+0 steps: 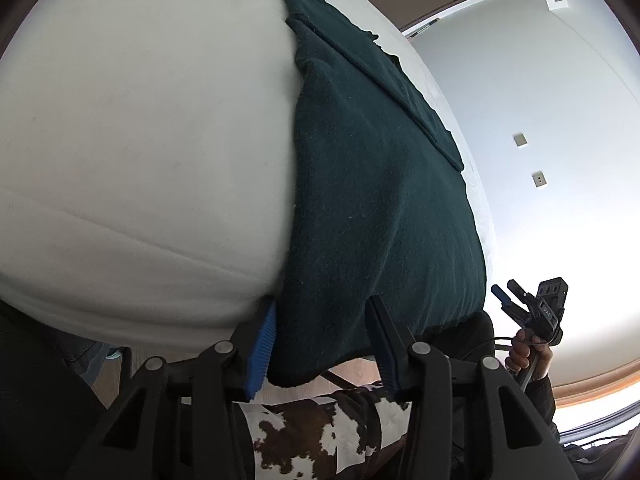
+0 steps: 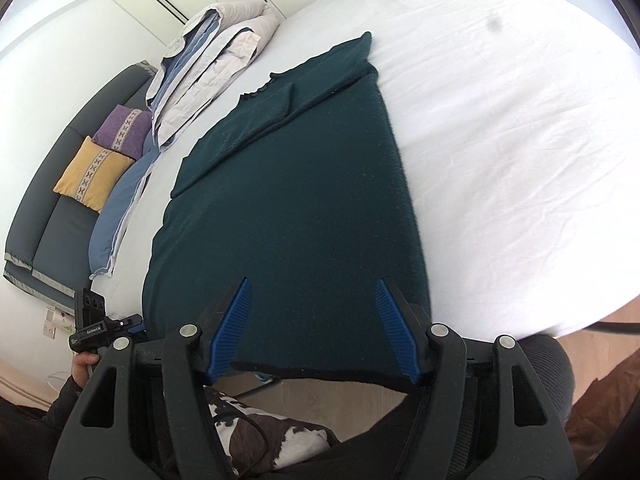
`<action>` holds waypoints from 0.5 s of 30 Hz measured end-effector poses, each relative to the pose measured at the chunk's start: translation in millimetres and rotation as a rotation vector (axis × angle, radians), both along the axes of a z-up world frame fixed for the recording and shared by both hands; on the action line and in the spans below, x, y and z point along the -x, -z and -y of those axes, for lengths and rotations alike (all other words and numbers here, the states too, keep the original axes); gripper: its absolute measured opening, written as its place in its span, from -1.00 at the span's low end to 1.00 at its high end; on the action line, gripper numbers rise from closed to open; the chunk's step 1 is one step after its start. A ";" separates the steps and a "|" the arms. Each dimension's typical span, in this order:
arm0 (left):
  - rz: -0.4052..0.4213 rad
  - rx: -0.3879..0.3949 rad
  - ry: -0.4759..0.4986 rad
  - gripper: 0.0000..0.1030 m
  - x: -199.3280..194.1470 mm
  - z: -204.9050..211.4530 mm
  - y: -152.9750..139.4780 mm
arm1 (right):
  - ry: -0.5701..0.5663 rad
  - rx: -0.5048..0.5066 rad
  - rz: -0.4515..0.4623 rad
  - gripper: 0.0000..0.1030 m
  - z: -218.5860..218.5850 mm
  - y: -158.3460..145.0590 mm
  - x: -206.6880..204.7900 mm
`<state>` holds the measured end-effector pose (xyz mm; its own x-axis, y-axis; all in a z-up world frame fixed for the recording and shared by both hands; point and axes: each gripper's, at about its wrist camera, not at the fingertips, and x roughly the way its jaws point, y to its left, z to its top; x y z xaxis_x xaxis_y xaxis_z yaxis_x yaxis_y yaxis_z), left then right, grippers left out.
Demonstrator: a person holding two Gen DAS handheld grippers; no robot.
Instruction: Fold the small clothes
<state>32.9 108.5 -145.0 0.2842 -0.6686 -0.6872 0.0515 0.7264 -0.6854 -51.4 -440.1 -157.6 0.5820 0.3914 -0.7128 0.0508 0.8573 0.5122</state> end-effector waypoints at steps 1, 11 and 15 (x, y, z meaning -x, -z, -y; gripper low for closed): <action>-0.003 0.011 -0.003 -0.10 -0.2 -0.8 1.1 | 0.013 0.008 -0.017 0.22 6.4 1.8 -1.4; -0.035 -0.005 -0.013 -0.65 3.2 -6.9 6.0 | 0.029 0.008 -0.168 0.19 26.1 34.6 -13.4; -0.038 -0.050 0.009 -0.74 5.7 -0.6 6.6 | 0.010 0.042 -0.199 0.08 22.8 37.2 -17.5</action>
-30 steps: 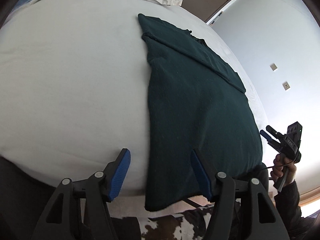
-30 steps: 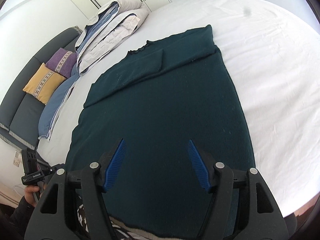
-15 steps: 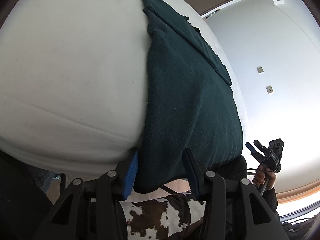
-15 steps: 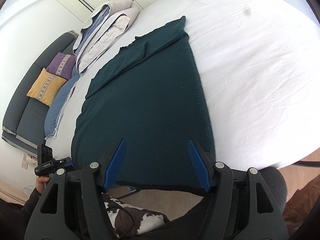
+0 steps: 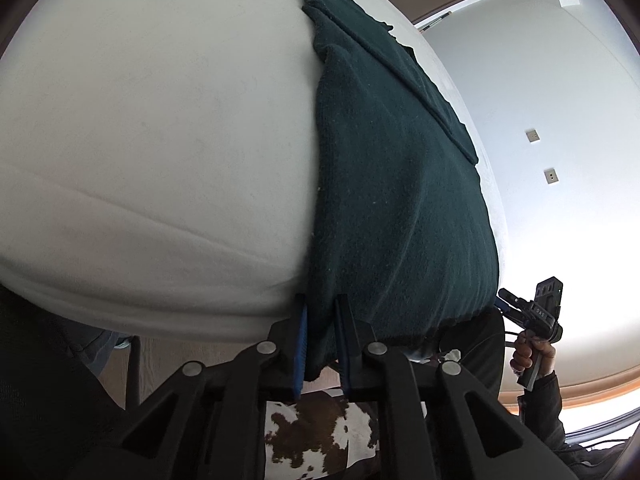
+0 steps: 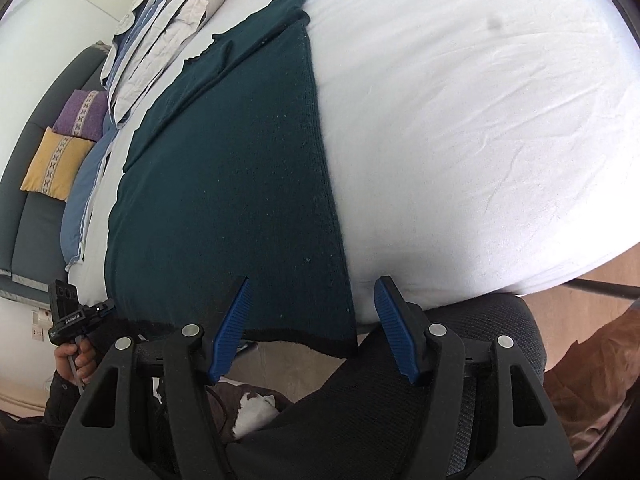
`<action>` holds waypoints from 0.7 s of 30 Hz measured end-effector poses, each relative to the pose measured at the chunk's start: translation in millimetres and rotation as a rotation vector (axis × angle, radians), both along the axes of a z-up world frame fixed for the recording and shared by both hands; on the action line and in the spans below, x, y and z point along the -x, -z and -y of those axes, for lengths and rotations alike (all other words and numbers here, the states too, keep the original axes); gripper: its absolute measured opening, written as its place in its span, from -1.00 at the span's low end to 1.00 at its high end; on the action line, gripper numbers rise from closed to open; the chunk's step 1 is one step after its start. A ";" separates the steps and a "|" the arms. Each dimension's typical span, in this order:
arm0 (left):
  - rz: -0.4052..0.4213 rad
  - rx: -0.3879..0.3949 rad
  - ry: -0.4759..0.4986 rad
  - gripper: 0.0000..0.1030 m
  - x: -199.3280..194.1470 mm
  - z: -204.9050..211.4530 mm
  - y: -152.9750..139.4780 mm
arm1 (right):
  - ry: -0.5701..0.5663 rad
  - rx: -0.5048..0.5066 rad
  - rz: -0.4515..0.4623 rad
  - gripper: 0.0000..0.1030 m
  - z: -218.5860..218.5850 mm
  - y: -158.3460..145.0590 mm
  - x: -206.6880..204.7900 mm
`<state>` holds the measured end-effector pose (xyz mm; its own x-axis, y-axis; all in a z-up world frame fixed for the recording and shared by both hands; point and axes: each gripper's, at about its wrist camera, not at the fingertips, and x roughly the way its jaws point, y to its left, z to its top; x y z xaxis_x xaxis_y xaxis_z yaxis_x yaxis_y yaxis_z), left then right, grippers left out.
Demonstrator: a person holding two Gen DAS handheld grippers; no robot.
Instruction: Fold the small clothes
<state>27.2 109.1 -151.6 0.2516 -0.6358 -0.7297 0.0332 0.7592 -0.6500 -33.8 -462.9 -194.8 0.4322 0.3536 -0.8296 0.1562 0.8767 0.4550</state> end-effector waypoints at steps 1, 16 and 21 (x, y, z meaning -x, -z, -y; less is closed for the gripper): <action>0.001 -0.011 0.005 -0.74 0.2 1.6 -0.5 | -0.003 0.006 -0.011 -0.03 -0.4 0.8 -0.5; 0.050 -0.084 0.014 -0.87 6.4 4.5 -9.0 | -0.053 0.048 -0.033 -0.88 -15.3 5.2 1.4; 0.094 -0.061 0.001 -0.88 14.2 -0.4 -22.6 | -0.028 0.023 0.049 -0.90 -14.7 -8.5 14.0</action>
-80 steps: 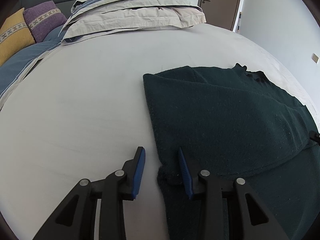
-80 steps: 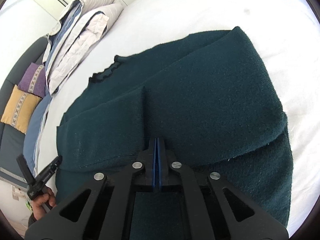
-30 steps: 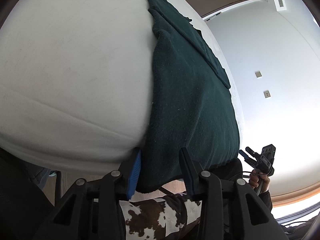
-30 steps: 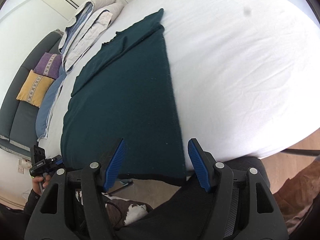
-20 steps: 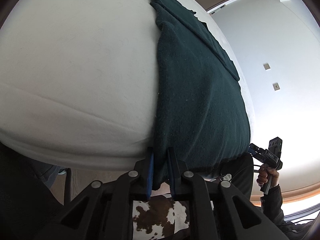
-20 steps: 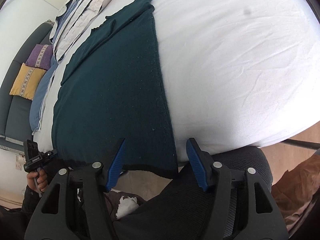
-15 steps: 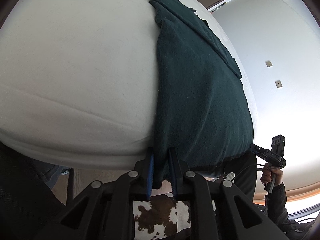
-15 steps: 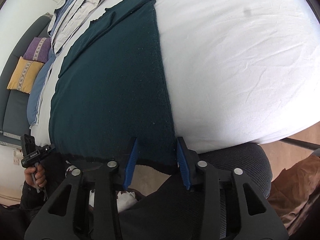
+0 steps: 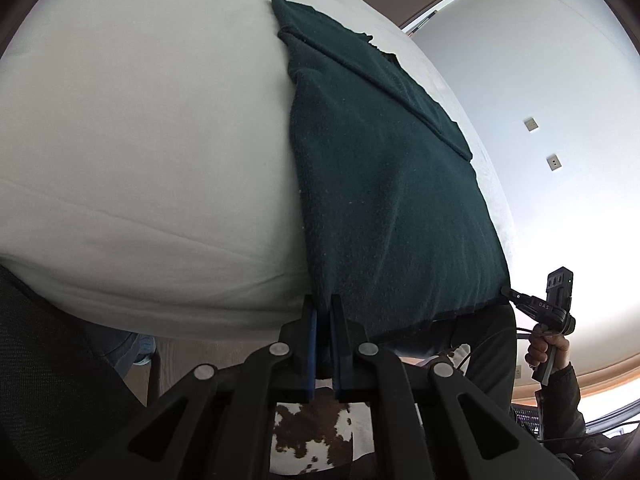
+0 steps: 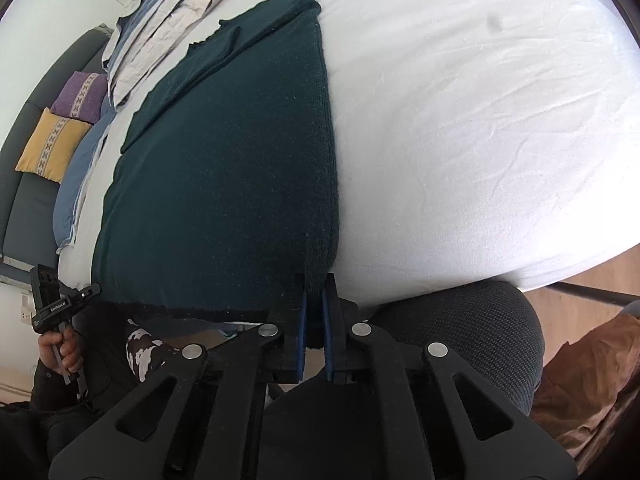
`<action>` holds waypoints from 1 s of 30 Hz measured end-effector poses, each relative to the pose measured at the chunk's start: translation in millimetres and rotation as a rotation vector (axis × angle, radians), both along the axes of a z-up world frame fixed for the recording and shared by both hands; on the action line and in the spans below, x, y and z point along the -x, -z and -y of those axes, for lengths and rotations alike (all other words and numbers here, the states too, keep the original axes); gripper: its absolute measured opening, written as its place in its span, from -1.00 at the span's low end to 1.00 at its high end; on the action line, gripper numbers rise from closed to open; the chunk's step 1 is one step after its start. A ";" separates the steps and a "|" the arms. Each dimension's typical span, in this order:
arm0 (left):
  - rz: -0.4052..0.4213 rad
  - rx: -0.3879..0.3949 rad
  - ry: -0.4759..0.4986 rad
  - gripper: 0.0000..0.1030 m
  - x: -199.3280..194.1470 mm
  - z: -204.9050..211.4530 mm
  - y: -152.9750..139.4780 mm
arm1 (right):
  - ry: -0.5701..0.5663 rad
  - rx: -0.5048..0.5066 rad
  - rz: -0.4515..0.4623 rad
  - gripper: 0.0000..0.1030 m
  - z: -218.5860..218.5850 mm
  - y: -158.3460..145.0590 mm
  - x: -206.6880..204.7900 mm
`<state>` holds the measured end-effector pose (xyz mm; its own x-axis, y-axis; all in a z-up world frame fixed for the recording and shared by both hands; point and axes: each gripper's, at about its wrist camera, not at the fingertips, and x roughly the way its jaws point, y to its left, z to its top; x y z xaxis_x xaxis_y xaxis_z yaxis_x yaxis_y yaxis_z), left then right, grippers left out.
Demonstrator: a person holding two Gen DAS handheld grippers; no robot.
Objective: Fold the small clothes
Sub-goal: 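Grasp the sweater hem with the left gripper while the right gripper grasps the hem, then lift the hem with both grippers and fold it toward the collar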
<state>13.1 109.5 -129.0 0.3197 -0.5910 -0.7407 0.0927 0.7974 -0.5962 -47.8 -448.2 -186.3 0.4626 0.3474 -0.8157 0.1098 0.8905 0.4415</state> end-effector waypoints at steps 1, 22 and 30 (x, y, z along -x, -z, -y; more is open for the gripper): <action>0.006 0.013 -0.003 -0.88 1.1 -1.3 -3.8 | 0.008 -0.018 0.019 -0.90 0.3 -4.2 3.0; 0.132 0.496 -0.169 -0.88 -44.1 -21.2 -70.9 | 0.097 -0.406 0.403 -0.90 -11.7 -109.0 -32.0; 0.181 0.571 -0.235 -0.88 -101.2 -28.0 -89.6 | 0.126 -0.391 0.455 -0.90 -2.8 -140.9 -101.6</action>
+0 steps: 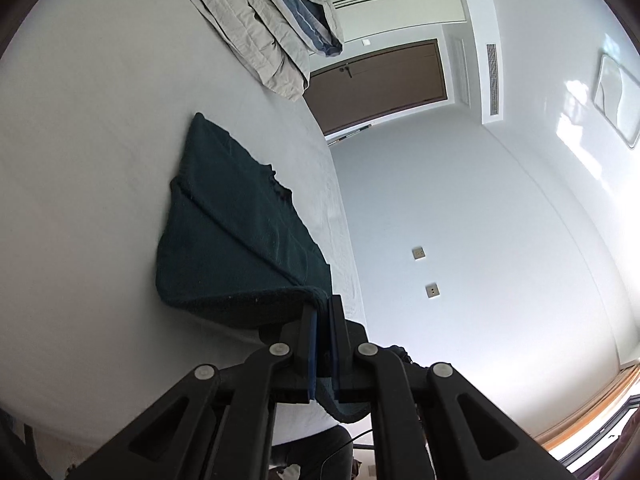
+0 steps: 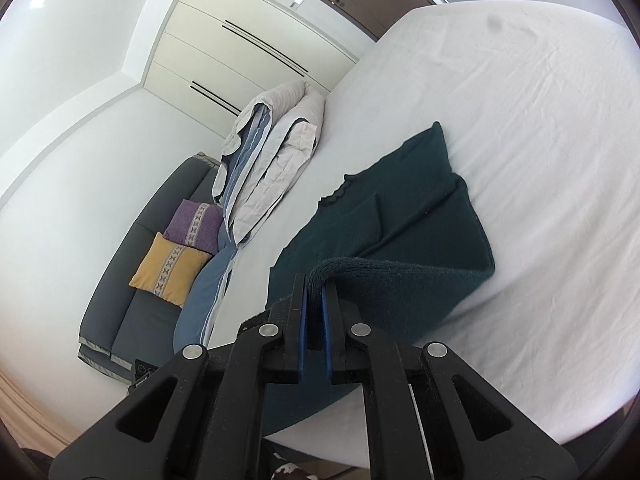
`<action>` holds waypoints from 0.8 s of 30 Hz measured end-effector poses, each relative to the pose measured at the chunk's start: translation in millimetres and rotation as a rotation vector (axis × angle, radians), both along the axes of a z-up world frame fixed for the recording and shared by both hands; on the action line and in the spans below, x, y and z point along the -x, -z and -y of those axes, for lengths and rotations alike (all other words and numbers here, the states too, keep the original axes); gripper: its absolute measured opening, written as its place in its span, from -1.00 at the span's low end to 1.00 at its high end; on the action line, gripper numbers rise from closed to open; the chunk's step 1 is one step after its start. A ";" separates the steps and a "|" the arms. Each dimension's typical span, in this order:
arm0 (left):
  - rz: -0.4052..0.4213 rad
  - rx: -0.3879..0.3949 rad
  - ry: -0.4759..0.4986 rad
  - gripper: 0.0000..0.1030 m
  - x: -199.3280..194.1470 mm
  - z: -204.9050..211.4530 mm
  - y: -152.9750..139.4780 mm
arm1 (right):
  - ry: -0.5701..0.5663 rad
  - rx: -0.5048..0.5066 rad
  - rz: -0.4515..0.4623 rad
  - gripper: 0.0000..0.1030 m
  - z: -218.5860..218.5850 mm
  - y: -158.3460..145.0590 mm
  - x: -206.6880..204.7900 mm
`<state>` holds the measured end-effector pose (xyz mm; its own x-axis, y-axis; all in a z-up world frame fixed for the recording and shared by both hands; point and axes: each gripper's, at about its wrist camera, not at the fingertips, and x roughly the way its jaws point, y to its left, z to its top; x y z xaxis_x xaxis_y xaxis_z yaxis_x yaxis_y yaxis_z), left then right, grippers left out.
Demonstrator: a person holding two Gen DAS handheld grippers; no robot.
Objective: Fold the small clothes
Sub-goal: 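Lift the hem with both grippers and fold it toward the collar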
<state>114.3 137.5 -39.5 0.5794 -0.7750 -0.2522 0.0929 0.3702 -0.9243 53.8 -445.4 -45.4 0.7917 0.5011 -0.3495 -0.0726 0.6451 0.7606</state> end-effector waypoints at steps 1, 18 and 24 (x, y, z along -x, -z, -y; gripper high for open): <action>0.002 0.005 -0.009 -0.88 -8.2 -0.9 -0.9 | 0.011 -0.002 0.000 -0.90 1.0 -1.4 -10.5; -0.062 -0.016 -0.089 -0.88 -182.7 5.1 21.1 | 0.133 0.028 -0.055 -0.90 32.0 3.2 -214.7; -0.111 -0.054 -0.114 -0.88 -243.8 6.6 40.3 | 0.172 0.065 -0.120 -0.90 31.6 28.7 -296.3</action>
